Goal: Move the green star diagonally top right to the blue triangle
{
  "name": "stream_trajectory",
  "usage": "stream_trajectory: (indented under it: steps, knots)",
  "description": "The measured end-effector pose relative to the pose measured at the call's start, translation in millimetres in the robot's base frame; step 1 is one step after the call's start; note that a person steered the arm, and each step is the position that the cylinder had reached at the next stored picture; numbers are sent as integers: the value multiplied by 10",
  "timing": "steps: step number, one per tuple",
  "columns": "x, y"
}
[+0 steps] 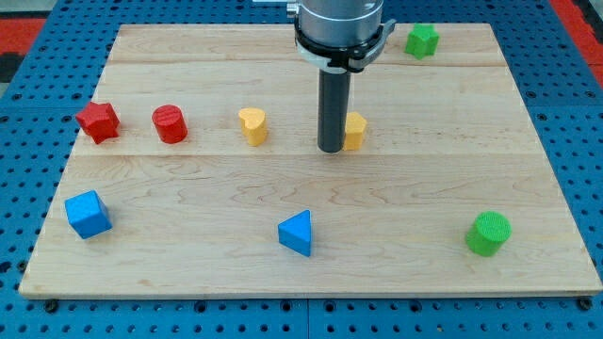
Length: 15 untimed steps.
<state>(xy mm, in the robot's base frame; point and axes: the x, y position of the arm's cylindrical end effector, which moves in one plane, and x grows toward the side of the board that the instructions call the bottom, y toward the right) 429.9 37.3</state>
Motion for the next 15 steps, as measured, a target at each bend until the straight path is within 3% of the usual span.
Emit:
stream_trajectory:
  steps: [1, 3, 5, 6, 7, 9, 11, 13, 14, 15]
  knots:
    - [218, 30]
    - [91, 765]
    - [-344, 279]
    - [-566, 476]
    - [-1222, 881]
    - [-2244, 847]
    - [-2277, 1731]
    - [-1980, 710]
    - [-2189, 710]
    - [-1848, 1188]
